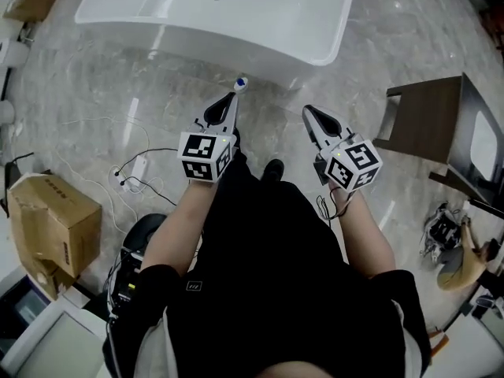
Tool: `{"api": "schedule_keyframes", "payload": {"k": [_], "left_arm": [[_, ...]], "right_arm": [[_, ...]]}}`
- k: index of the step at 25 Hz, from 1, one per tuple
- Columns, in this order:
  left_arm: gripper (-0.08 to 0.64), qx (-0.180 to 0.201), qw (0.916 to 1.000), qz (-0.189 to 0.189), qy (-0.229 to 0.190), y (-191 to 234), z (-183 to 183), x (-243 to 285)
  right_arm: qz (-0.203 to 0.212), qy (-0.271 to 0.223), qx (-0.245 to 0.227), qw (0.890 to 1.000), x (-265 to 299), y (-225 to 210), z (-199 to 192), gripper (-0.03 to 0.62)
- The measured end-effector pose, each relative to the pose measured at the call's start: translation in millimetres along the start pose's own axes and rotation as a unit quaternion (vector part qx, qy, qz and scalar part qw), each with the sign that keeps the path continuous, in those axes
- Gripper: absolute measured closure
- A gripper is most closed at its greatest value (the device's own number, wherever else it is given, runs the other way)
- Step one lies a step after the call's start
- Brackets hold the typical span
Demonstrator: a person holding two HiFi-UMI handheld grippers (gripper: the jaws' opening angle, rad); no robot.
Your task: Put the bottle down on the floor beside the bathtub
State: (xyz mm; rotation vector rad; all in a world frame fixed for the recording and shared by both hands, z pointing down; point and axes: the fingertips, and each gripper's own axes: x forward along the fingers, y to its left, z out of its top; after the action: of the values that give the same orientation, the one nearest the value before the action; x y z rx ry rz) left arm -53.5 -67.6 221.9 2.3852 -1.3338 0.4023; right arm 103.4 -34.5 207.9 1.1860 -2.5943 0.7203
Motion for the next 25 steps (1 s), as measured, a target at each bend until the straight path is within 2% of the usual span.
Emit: {"api": "schedule_keyframes", "payload": {"k": [4, 8, 13, 18, 22, 25], "left_arm": [[0.545, 0.001, 0.9999, -0.001, -0.014, -31, 24, -23], [0.545, 0.009, 0.9997, 0.003, -0.024, -50, 44, -50], [0.545, 0.026, 0.999, 0.005, -0.036, -59, 73, -80], [0.545, 0.043, 0.9984, 0.005, -0.035, -41, 96, -101], [0.545, 0.067, 0.9961, 0.011, -0.057, -15, 123, -113], [0.545, 0.077, 0.9945, 0.011, -0.071, 6, 138, -131]], "right_arm": [[0.015, -0.009, -0.02, 1.0, -24, 15, 15, 0.565], [0.053, -0.037, 0.008, 0.998, -41, 38, 34, 0.565], [0.088, -0.063, -0.015, 0.994, -45, 72, 71, 0.565], [0.101, -0.102, -0.032, 0.989, -59, 95, 107, 0.565], [0.083, -0.114, -0.063, 0.988, -56, 104, 128, 0.565], [0.093, -0.121, -0.056, 0.987, -45, 119, 138, 0.565]]}}
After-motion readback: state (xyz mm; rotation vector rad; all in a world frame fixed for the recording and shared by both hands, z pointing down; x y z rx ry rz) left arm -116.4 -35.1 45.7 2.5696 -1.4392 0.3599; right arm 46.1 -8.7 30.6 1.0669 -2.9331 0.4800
